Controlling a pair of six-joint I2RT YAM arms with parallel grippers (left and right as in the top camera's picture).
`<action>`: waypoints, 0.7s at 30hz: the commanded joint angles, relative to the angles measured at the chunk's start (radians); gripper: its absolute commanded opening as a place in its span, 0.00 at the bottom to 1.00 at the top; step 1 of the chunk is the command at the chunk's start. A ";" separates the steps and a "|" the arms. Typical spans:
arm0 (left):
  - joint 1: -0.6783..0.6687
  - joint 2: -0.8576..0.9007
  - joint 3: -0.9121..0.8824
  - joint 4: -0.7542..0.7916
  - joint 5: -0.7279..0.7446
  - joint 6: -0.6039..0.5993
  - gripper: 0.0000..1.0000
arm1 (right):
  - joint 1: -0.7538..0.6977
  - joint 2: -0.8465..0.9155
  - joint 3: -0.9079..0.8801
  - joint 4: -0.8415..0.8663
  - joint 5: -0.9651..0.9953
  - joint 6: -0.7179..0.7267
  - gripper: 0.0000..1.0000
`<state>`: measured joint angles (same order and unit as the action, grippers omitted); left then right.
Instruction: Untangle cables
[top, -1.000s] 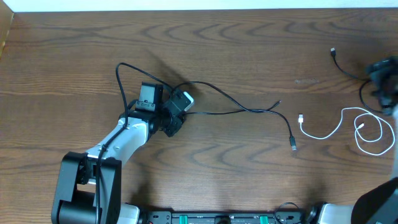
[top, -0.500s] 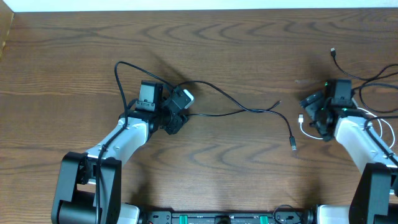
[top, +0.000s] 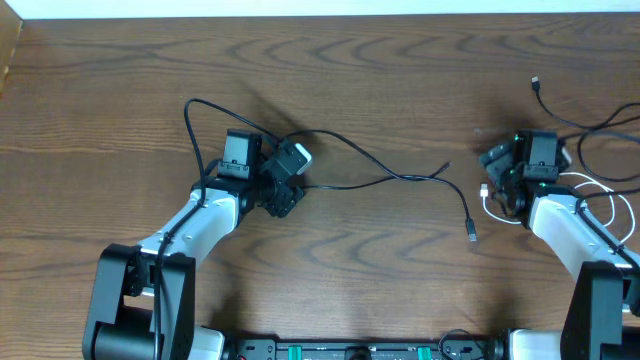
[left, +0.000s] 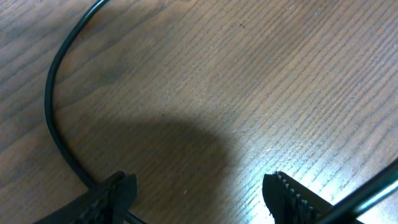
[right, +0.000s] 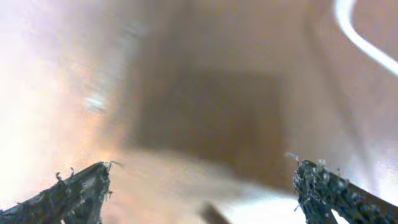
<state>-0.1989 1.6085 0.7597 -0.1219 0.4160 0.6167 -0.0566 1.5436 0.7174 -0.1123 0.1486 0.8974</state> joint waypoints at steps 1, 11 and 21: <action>0.004 0.005 -0.003 0.003 0.001 -0.002 0.70 | 0.005 -0.001 0.010 0.060 -0.013 -0.103 0.95; 0.004 0.005 -0.003 0.002 0.001 -0.009 0.68 | 0.004 -0.002 0.012 -0.088 0.161 -0.011 0.99; 0.004 0.005 -0.003 0.002 0.002 -0.010 0.67 | 0.004 -0.111 0.041 -0.023 0.173 -0.135 0.99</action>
<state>-0.1989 1.6085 0.7597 -0.1219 0.4160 0.6159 -0.0566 1.5082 0.7280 -0.0982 0.2535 0.7822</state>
